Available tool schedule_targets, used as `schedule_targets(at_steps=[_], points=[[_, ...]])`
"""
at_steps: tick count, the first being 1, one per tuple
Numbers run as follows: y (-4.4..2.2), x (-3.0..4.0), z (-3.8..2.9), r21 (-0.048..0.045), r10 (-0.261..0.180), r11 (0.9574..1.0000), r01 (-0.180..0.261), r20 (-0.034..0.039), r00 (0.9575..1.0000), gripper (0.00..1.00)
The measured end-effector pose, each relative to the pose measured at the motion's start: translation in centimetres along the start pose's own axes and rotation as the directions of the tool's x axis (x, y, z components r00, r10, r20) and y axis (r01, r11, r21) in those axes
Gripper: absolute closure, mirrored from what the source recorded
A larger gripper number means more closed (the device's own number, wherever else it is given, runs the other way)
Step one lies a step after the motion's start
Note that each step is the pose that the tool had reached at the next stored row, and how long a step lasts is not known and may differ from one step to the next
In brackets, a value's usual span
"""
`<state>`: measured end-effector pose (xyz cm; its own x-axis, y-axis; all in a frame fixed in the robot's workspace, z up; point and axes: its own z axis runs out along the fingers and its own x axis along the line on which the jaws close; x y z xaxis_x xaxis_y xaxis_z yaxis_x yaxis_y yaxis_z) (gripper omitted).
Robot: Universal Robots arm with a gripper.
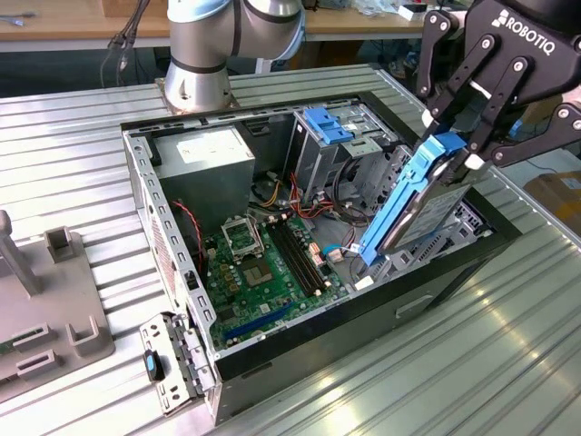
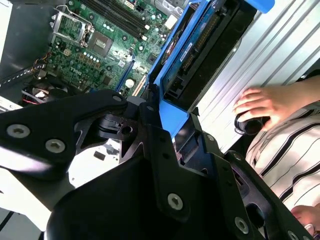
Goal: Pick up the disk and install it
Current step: 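Pick up the disk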
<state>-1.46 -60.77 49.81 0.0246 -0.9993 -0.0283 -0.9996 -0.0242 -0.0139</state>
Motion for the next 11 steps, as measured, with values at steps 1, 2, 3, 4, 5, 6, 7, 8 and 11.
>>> schedule_targets(at_steps=[1,2,3,4,5,6,7,8,11], points=[[-0.01,0.0,0.0,0.0,0.0,1.0,0.0,0.0001,1.0,0.63],[-0.01,0.0,0.0,0.0,0.0,1.0,0.0,0.0,1.0,0.63],[-0.01,0.0,0.0,0.0,0.0,1.0,0.0,0.0,1.0,0.63],[-0.01,0.0,0.0,0.0,0.0,1.0,0.0,0.0,1.0,0.63],[-0.01,0.0,0.0,0.0,0.0,1.0,0.0,0.0,1.0,0.63],[-0.03,0.0,0.0,0.0,0.0,1.0,0.0,0.0,1.0,0.63],[-0.39,0.01,0.01,0.0,0.0,1.0,0.0,0.0001,1.0,0.63],[-0.59,0.01,0.01,0.0,0.0,1.0,0.0,0.0,1.0,0.63],[-0.99,0.02,0.02,0.0,0.0,1.0,0.0,-0.0003,1.0,0.63]])
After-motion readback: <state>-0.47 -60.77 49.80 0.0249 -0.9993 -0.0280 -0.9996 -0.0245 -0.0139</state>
